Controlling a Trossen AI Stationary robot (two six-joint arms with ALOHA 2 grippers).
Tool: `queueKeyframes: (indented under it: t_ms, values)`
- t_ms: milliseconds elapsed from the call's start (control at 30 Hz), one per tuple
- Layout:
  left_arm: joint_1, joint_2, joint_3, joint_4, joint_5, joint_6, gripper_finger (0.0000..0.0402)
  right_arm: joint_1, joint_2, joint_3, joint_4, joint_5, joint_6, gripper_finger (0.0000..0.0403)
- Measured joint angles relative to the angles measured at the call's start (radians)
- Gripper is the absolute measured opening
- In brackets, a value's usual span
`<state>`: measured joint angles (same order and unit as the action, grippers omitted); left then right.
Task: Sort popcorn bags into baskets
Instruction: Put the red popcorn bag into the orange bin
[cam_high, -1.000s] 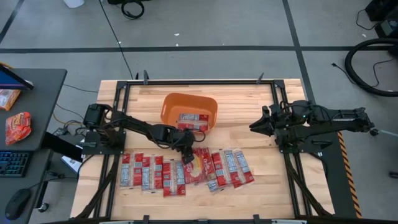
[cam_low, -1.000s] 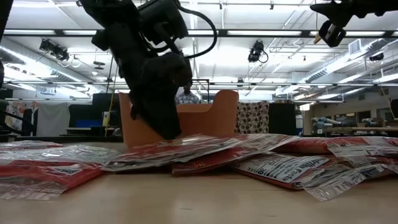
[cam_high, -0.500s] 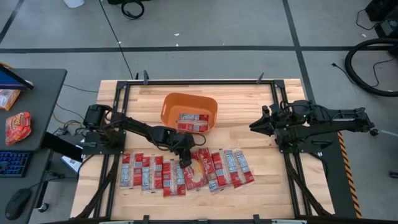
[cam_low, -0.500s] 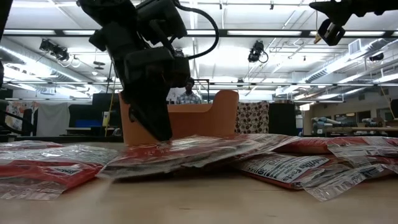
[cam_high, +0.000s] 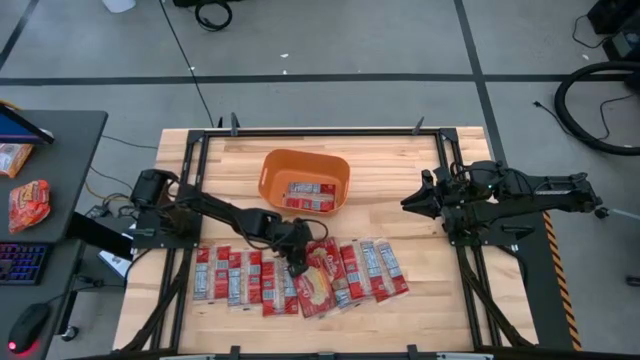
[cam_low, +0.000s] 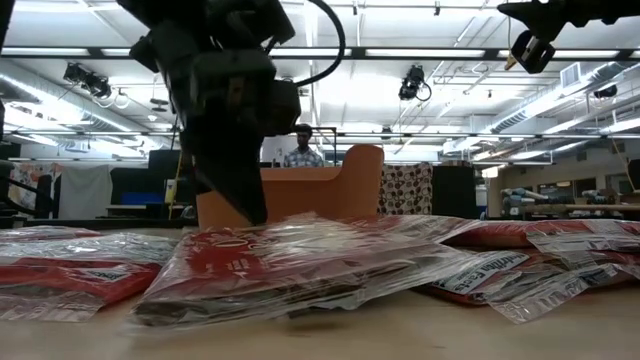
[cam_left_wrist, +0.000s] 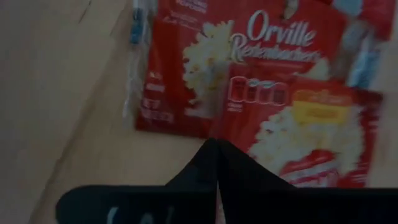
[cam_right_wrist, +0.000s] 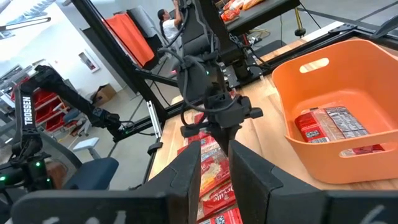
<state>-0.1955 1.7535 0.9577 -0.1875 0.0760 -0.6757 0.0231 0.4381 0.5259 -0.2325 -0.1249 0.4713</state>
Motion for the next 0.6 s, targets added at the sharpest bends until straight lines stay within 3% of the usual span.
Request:
queueKeyframes:
  t_ms: [100, 333, 467, 600]
  values:
    - [0.003, -0.022, 0.000, -0.001, 0.028, -0.050, 0.0022, 0.000, 0.000, 0.000, 0.000, 0.000, 0.000, 0.0088]
    - [-0.010, -0.044, 0.000, 0.006, -0.042, -0.088, 0.0105, 0.000, 0.000, 0.000, 0.001, 0.000, 0.000, 0.0088]
    - [-0.016, -0.029, 0.001, 0.003, -0.049, -0.054, 0.0154, 0.000, 0.000, 0.000, 0.002, 0.000, 0.000, 0.0088]
    - [-0.013, -0.018, 0.000, -0.019, -0.045, 0.003, 0.0175, 0.000, 0.000, 0.000, 0.016, 0.000, 0.000, 0.0088]
